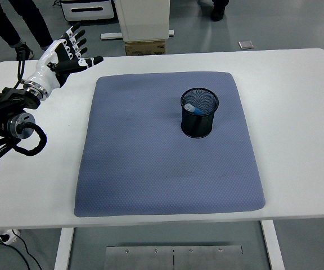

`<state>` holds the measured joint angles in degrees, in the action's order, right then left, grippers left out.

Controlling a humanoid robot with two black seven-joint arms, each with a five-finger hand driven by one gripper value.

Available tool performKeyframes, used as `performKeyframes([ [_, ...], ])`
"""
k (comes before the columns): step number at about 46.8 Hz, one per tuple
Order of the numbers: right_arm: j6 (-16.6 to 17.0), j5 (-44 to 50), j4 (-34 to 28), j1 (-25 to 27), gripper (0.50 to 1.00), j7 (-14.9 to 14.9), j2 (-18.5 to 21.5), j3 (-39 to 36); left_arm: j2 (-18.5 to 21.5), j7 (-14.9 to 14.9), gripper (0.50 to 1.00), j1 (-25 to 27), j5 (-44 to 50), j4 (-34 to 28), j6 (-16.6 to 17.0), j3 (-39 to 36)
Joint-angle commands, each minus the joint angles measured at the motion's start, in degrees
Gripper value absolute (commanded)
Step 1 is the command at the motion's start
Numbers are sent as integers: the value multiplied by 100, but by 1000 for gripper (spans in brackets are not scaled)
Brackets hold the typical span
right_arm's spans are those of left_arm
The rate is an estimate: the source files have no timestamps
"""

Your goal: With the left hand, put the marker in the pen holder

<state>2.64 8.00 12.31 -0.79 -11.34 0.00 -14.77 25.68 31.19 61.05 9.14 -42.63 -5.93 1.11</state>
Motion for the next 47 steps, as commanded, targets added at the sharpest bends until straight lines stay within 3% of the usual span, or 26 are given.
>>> performKeyframes([
  [1, 0, 0, 0, 0, 1000, 0, 0, 0, 69, 1, 1000, -120, 8, 0, -49, 187],
  [12, 0, 0, 0, 0, 1000, 0, 0, 0, 306, 1, 1000, -603, 8, 0, -321, 864],
  [25, 17, 9, 0, 0, 1000, 0, 0, 0, 306, 10, 1000, -1122, 8, 0, -312, 1365],
  [47, 52, -9, 123, 9, 1000, 0, 0, -26, 280, 10, 1000, -1245, 17, 0, -304, 1480],
])
